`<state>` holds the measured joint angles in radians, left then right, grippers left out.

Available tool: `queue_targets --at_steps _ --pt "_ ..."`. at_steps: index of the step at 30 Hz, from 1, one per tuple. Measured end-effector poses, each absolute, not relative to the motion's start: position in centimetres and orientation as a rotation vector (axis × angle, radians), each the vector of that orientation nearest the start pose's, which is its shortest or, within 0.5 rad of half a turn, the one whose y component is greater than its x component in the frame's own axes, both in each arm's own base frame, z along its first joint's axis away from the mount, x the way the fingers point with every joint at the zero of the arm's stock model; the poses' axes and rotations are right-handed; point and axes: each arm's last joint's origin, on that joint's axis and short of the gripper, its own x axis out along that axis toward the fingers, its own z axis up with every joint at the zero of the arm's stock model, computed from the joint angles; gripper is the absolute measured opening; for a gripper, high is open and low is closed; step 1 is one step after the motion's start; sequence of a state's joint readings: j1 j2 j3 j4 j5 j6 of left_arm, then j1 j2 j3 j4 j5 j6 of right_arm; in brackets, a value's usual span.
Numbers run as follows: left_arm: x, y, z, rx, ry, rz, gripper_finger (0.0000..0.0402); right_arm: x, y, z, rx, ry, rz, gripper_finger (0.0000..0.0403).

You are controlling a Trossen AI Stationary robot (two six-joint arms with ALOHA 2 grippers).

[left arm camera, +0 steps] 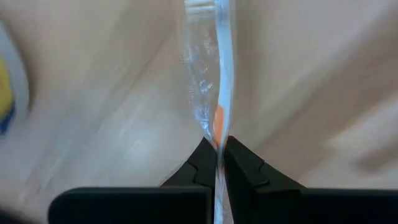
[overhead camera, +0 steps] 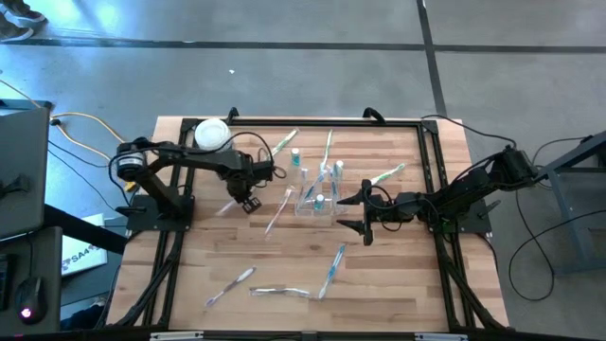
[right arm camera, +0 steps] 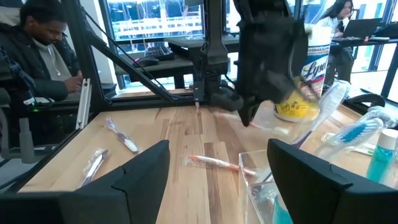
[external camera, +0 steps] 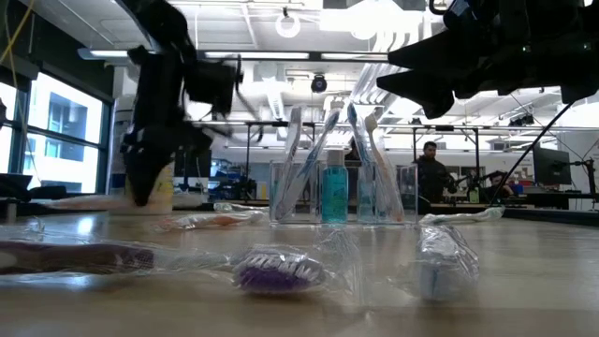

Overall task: Pick & Place toothbrushing station
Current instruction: Put the left orange toothbrush into the left section of the transparent organizer

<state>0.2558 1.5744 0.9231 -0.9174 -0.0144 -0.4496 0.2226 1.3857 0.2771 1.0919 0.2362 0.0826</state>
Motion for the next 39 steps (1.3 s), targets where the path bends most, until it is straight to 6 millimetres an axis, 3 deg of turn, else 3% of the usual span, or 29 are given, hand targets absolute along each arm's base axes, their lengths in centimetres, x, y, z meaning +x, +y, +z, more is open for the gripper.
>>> queue_targets --at_steps 4,10,18,25,30,39 --pt "24.4 5.8 18.5 -0.5 1.48 0.555 0.0008 22.6 4.4 16.8 0.076 0.026 -0.015 0.0262" --pt "24.5 4.6 22.5 -0.399 1.408 0.564 0.0008 22.6 4.4 16.8 0.076 0.028 -0.015 0.0262" --pt "24.8 2.5 28.6 -0.288 1.088 0.41 0.0008 22.6 4.4 16.8 0.079 0.028 -0.015 0.0262" --pt "24.3 1.0 32.3 -0.236 0.777 0.303 0.0008 22.6 4.4 16.7 0.08 0.031 -0.015 0.0262" --pt "24.6 0.1 33.4 -0.184 0.639 0.232 0.0008 22.6 4.4 16.7 0.092 0.039 -0.016 0.0262" --pt "25.5 -0.9 32.9 -0.139 0.385 -0.008 0.0008 22.6 4.4 16.5 0.088 0.054 -0.016 0.0262"
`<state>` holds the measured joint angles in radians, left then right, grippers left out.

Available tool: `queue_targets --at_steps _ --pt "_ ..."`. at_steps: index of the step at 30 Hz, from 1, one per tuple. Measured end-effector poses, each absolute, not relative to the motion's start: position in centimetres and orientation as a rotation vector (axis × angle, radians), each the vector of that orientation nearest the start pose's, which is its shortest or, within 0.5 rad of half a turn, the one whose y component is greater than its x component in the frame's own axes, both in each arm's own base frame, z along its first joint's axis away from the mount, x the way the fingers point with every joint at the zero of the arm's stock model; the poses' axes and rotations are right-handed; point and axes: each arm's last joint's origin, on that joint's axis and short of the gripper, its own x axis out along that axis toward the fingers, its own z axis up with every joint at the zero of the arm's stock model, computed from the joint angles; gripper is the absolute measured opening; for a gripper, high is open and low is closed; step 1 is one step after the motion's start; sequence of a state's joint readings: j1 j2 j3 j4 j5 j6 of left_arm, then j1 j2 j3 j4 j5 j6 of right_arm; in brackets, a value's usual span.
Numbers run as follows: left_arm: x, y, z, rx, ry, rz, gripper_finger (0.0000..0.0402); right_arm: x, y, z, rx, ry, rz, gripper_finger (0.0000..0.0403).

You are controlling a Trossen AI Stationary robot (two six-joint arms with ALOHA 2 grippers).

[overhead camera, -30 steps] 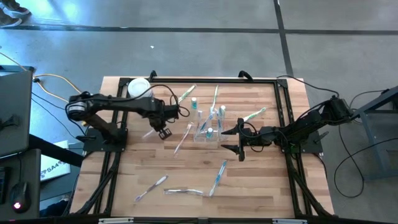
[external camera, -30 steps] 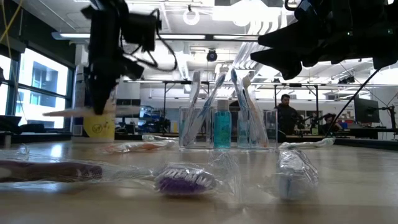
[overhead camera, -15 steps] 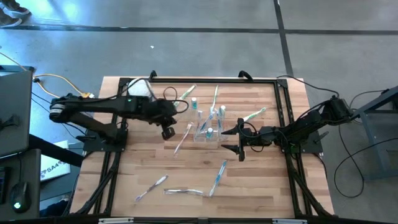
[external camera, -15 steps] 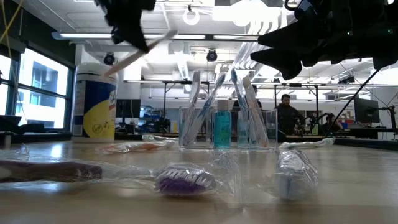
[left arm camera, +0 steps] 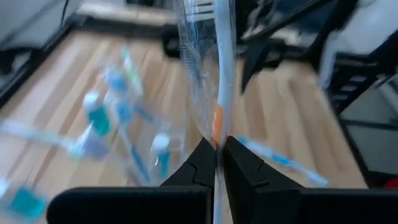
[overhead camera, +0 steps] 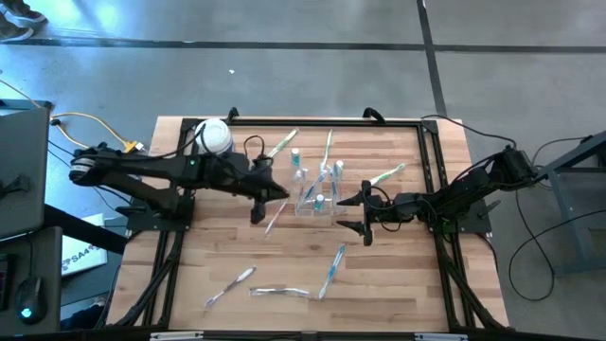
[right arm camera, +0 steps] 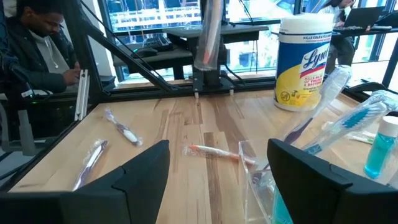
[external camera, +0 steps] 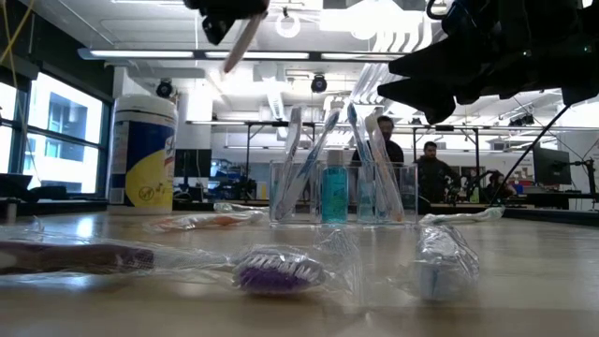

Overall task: Pick & Place toothbrushing station
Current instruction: Put the left orange toothbrush into the left section of the transparent organizer

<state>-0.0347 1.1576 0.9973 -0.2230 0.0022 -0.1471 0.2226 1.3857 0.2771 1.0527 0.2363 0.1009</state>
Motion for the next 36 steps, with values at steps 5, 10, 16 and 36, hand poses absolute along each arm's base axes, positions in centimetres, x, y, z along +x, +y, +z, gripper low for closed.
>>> queue_targets --at_steps 5,10,16,36 --pt "25.7 -1.0 31.2 -0.084 0.28 -0.076 0.0008 22.6 4.4 16.5 0.087 0.057 -0.016 0.0262" --pt "25.8 -1.2 30.0 -0.03 0.176 -0.148 0.0008 22.6 4.4 16.5 0.088 0.057 -0.016 0.0262" --pt "25.7 -1.2 29.4 0.029 0.072 -0.158 0.0008 22.6 4.4 16.5 0.088 0.054 -0.016 0.0262" --pt "27.7 2.0 24.4 -0.076 -0.065 -0.064 0.0008 22.6 4.4 16.7 0.093 0.033 -0.015 0.0262"
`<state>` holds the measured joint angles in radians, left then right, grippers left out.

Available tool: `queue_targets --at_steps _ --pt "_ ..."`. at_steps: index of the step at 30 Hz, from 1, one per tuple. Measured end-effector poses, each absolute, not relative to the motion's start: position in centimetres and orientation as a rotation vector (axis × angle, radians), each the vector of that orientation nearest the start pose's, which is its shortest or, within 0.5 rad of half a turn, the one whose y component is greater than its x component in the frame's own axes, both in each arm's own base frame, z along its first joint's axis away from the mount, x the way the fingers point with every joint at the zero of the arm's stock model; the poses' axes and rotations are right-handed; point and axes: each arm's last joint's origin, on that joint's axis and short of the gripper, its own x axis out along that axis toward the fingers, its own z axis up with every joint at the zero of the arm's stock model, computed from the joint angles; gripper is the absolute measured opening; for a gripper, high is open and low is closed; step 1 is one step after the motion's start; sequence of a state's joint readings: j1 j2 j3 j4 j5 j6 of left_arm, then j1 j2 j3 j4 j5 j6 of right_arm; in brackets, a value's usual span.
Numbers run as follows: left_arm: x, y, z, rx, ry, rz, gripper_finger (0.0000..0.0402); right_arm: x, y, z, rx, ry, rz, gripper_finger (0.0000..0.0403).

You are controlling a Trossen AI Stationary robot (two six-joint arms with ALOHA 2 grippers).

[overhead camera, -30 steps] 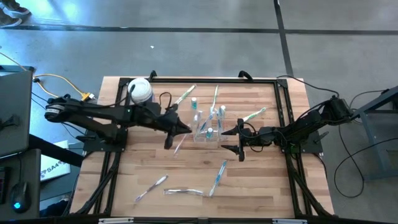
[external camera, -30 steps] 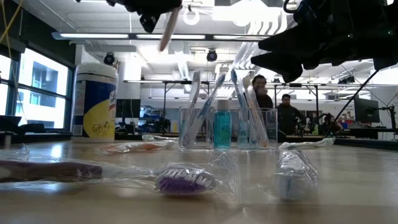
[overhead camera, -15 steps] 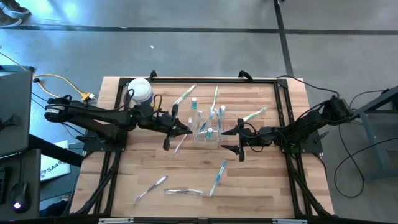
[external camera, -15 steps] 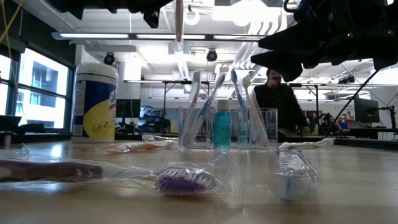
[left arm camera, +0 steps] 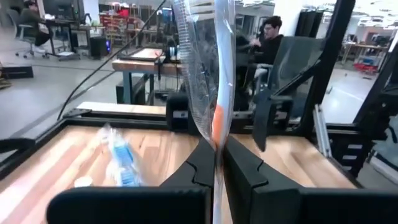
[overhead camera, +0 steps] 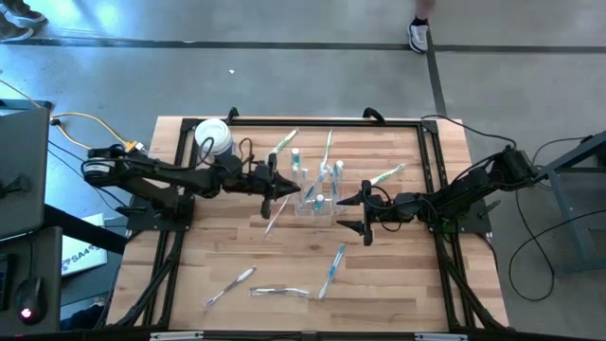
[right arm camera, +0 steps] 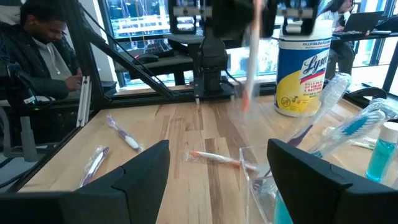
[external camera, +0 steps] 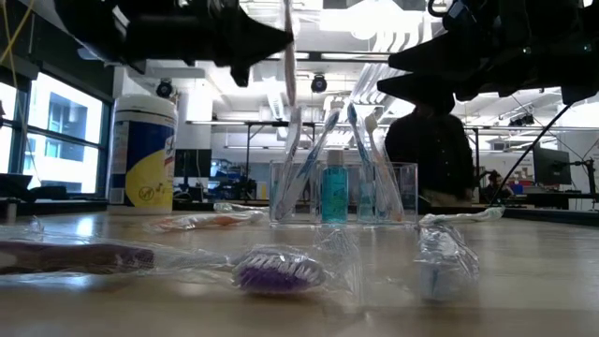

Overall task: Pick & Place toothbrushing station
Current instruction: Put the left orange toothbrush into the left section of the transparent organizer

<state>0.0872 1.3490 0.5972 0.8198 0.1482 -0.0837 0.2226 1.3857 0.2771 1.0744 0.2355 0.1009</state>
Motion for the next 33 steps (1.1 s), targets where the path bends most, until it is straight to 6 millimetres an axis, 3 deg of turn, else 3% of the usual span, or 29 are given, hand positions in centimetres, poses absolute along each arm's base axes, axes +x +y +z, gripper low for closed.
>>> queue_targets --at_steps 6,16,20,33 --pt "28.5 2.3 23.3 -0.076 -0.057 -0.056 0.0008 22.6 4.4 16.7 0.093 0.035 -0.012 0.0262" --pt "28.9 4.5 21.6 -0.086 -0.008 0.003 0.0008 22.6 4.4 16.6 0.09 0.045 -0.012 0.0262" --pt "29.4 4.5 20.6 -0.096 0.005 -0.011 0.0008 22.6 4.4 16.6 0.089 0.049 -0.013 0.0262" --pt "29.6 4.5 20.3 -0.109 -0.003 -0.056 0.0008 22.6 4.4 16.6 0.089 0.05 -0.015 0.0262"
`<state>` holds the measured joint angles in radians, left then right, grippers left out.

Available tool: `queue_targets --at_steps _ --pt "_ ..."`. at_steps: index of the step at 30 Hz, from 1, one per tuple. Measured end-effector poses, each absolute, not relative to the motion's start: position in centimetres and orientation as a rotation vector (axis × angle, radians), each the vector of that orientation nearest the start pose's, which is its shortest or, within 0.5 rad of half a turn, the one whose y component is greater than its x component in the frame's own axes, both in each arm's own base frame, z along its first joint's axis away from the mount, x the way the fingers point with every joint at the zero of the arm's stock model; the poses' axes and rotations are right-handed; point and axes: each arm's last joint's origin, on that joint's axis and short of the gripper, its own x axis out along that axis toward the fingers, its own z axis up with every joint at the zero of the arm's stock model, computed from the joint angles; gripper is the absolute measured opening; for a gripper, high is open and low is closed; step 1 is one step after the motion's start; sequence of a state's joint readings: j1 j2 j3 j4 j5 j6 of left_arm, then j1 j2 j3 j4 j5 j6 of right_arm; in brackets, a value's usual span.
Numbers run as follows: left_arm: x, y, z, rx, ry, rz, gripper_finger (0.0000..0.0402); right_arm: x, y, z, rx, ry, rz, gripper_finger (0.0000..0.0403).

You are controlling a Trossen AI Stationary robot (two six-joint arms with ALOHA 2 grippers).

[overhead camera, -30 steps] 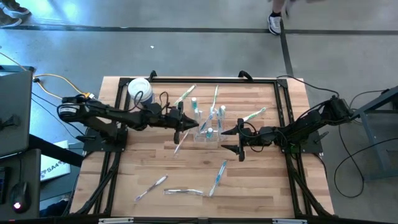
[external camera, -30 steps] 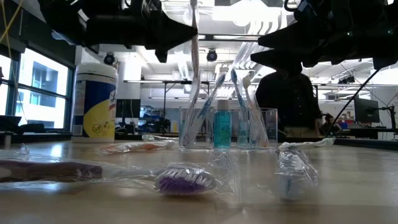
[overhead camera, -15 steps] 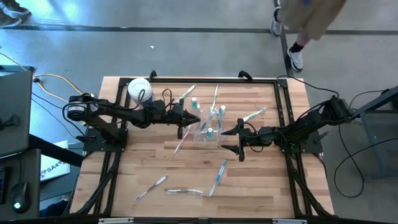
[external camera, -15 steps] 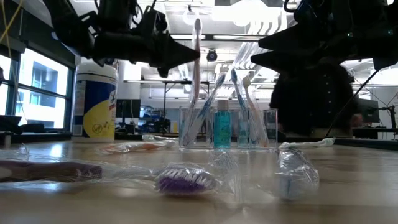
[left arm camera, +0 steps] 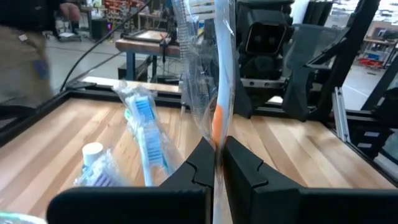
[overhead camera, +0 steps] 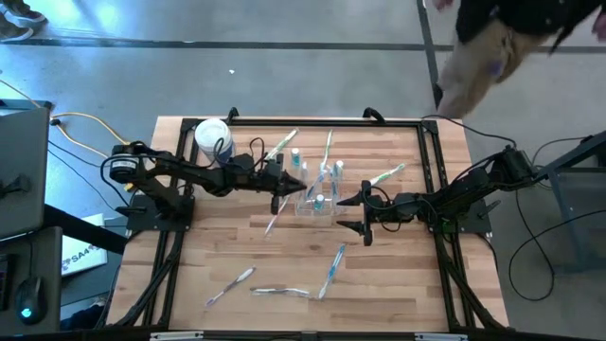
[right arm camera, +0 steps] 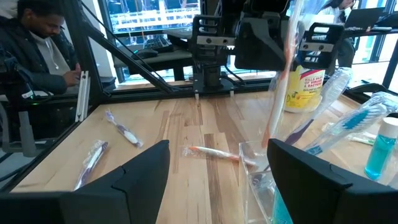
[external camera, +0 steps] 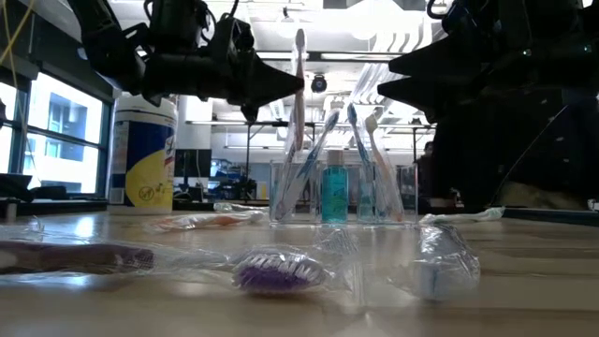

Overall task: Pick & Place toothbrushing station
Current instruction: Put the left orange toothbrush into the left section of the transparent organizer

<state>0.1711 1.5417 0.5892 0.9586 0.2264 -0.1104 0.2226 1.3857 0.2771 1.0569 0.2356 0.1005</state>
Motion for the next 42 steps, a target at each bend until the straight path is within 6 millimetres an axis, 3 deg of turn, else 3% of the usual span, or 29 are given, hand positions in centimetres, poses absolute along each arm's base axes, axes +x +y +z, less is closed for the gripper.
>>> queue_targets --at_steps 26,42 --pt "30.3 4.5 18.3 -0.128 0.059 -0.054 0.0008 22.6 4.4 16.6 0.089 0.048 -0.016 0.0262" --pt "30.3 4.5 17.7 -0.097 0.108 -0.055 0.0033 22.6 4.4 16.6 0.091 0.04 -0.016 0.0262"
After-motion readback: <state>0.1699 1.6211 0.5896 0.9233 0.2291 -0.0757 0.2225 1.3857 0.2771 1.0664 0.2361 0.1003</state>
